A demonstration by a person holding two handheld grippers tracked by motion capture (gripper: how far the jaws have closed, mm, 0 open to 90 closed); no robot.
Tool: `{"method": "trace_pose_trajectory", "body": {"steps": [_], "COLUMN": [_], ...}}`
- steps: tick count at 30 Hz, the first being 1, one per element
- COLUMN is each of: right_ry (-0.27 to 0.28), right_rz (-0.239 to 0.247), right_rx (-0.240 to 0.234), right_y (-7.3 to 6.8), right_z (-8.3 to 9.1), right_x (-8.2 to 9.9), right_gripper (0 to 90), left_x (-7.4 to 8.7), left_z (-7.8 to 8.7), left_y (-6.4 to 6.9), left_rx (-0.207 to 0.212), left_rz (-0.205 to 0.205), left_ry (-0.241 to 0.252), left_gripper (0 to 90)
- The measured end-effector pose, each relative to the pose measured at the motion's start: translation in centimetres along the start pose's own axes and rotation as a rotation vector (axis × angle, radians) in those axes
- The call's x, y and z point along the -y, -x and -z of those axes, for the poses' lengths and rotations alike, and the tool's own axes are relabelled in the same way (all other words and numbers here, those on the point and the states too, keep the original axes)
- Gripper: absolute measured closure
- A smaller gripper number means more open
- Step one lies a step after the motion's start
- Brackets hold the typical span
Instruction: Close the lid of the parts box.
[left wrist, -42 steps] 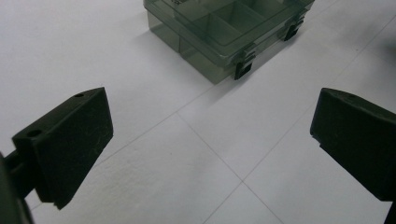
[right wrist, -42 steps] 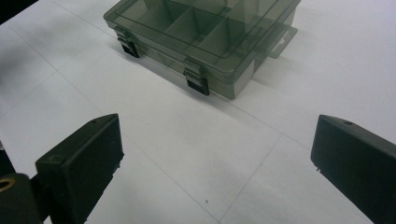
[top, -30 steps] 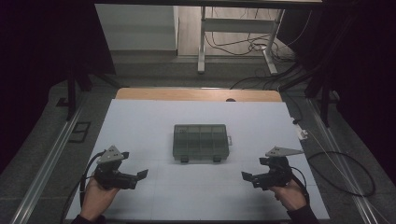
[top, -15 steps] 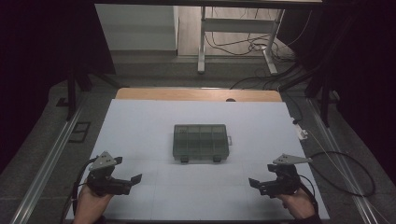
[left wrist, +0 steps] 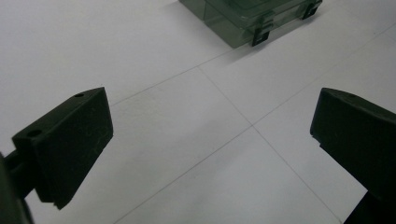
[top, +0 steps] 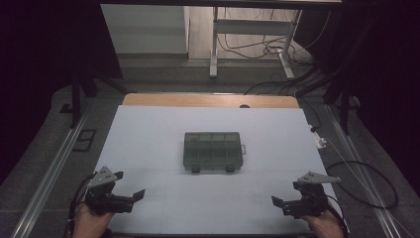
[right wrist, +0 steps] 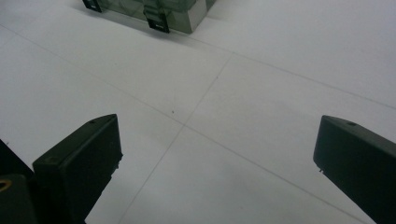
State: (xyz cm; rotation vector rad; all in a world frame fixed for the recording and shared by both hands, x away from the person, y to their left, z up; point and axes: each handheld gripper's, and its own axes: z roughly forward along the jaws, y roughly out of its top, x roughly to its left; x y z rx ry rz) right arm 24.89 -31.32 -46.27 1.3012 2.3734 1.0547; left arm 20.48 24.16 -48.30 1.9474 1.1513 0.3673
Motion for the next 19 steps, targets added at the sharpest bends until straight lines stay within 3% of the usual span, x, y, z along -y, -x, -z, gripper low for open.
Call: {"method": "trace_pose_trajectory", "body": {"steps": [12, 19], "right_ry": [-0.028, -0.026], "right_rz": [-0.018, -0.018], "right_rx": [0.045, 0.061], "right_y": [0.0, 0.0], "right_z": [0.9, 1.2], "right_x": [0.9, 1.2], "right_gripper": [0.9, 0.9], "left_x": [1.0, 1.0], "left_z": [0.8, 0.7], "left_y": [0.2, 0.2], "left_rx": [-0.055, -0.065], "left_rz": [0.006, 0.011], "left_ry": [-0.036, -0.046], "left_gripper": [0.0, 0.0]}}
